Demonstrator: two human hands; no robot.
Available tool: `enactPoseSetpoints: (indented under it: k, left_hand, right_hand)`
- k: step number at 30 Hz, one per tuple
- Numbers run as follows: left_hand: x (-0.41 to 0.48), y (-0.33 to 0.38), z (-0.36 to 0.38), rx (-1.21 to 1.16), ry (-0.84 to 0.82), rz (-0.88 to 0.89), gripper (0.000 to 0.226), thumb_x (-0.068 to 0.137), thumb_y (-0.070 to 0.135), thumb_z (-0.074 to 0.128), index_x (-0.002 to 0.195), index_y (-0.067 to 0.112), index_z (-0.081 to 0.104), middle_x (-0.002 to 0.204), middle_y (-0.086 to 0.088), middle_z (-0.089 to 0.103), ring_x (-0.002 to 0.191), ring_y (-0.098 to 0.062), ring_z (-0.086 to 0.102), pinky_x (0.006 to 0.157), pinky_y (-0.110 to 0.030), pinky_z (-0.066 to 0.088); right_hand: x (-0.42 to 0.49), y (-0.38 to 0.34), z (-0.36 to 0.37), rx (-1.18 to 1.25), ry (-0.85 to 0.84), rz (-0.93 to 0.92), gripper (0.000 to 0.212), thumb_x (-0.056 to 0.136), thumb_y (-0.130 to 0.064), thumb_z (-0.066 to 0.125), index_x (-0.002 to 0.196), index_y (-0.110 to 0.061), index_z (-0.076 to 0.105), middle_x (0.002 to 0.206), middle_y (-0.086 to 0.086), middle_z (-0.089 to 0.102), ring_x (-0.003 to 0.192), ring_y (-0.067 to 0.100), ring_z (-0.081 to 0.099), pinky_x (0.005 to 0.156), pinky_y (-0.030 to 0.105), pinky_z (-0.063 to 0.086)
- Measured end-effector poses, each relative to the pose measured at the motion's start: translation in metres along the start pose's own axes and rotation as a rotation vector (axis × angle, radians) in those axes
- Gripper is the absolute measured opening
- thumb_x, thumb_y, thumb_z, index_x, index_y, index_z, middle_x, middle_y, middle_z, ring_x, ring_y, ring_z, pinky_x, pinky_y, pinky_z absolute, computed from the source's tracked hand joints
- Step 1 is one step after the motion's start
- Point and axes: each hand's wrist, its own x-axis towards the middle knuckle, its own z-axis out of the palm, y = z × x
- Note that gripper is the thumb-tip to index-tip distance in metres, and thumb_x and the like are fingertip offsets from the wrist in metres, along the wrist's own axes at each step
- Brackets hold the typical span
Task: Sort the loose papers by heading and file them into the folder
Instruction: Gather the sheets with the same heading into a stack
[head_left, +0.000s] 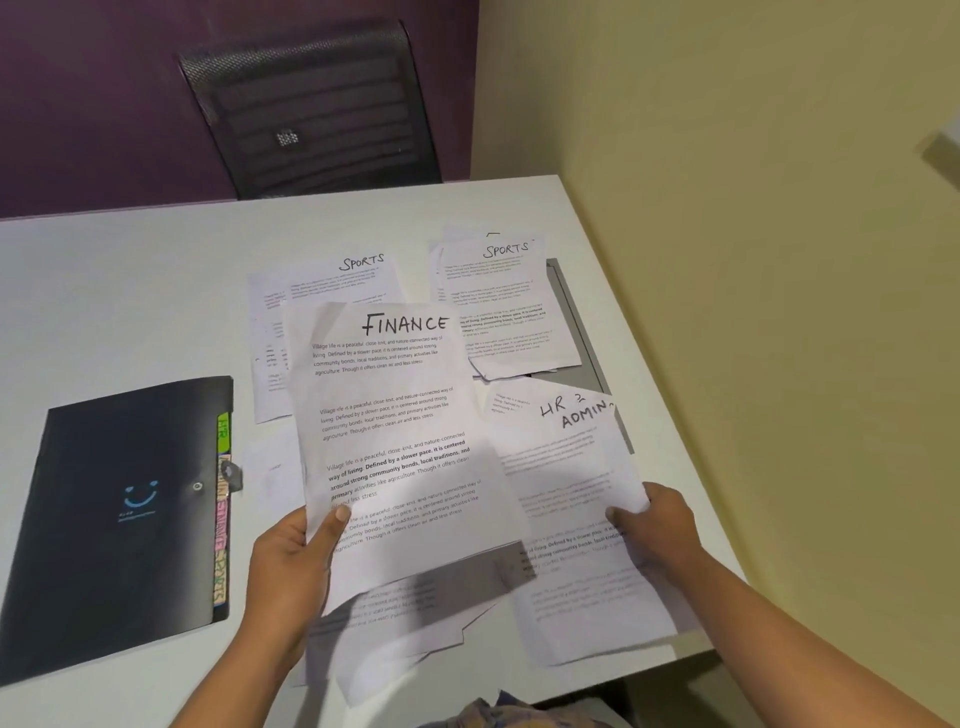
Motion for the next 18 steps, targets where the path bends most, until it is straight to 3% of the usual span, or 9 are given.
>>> enactPoseSetpoints:
  k: [3,6,8,11,13,16,18]
  left_hand:
    - [0.0,-0.003,0.001,-0.015,-0.01,-0.009,0.009,0.093,0.02,0.066,0.095,0.024,0.074,0.093,0.009,0.078,0.096,-0.018,0.071,0.096,-0.042,0.052]
    - [-0.002,-0.006,0.004,-0.035,-0.029,-0.008,0.01,0.093,0.02,0.065,0.097,0.023,0.074,0.094,0.007,0.078,0.095,-0.017,0.071,0.091,-0.037,0.053]
    - [-0.004,-0.006,0.006,-0.039,-0.039,-0.007,0.011,0.094,0.02,0.064,0.098,0.023,0.074,0.092,0.01,0.078,0.093,-0.014,0.071,0.088,-0.035,0.053]
    - [-0.007,-0.005,0.011,-0.039,-0.071,-0.003,0.013,0.095,0.022,0.063,0.101,0.023,0.074,0.092,0.011,0.078,0.091,-0.01,0.072,0.08,-0.03,0.054]
    - [-0.01,-0.002,0.012,-0.045,-0.12,0.013,0.016,0.096,0.024,0.061,0.104,0.022,0.074,0.093,0.006,0.078,0.082,-0.01,0.073,0.071,-0.026,0.054]
    - [-0.01,0.0,0.013,-0.006,-0.149,0.069,0.017,0.095,0.025,0.06,0.096,0.02,0.076,0.07,0.004,0.074,0.053,-0.006,0.061,0.053,-0.016,0.046]
    - [-0.008,0.003,0.01,0.024,-0.153,0.1,0.016,0.095,0.019,0.061,0.097,0.016,0.077,0.074,0.003,0.076,0.063,-0.014,0.07,0.058,-0.019,0.052]
  right_hand:
    - [-0.003,0.002,-0.003,-0.064,0.016,0.038,0.032,0.083,-0.021,0.074,0.108,-0.007,0.061,0.108,0.013,0.069,0.087,0.025,0.066,0.07,0.033,0.053]
    - [-0.008,-0.01,-0.002,-0.153,0.161,-0.032,0.066,0.084,-0.033,0.073,0.138,-0.006,0.047,0.135,0.014,0.055,0.119,0.032,0.056,0.094,0.04,0.046]
    - [-0.024,-0.037,0.003,0.056,0.08,-0.099,0.055,0.088,-0.037,0.07,0.135,-0.012,0.052,0.131,0.006,0.06,0.117,0.025,0.058,0.099,0.038,0.046]
    - [-0.052,-0.077,0.018,0.378,-0.311,-0.123,0.042,0.09,-0.048,0.065,0.121,-0.02,0.062,0.118,0.001,0.071,0.107,0.022,0.067,0.098,0.044,0.053]
    - [-0.066,-0.097,0.029,0.451,-0.487,-0.191,0.047,0.086,-0.054,0.066,0.12,-0.022,0.065,0.117,-0.003,0.073,0.111,0.017,0.067,0.098,0.039,0.052]
    - [-0.076,-0.115,0.037,0.565,-0.554,-0.253,0.029,0.091,-0.023,0.07,0.118,-0.013,0.067,0.113,0.002,0.075,0.108,0.019,0.07,0.091,0.035,0.055]
    - [-0.078,-0.123,0.037,0.52,-0.463,-0.32,0.017,0.091,-0.008,0.069,0.107,-0.012,0.072,0.102,0.002,0.078,0.096,0.021,0.074,0.08,0.033,0.06]
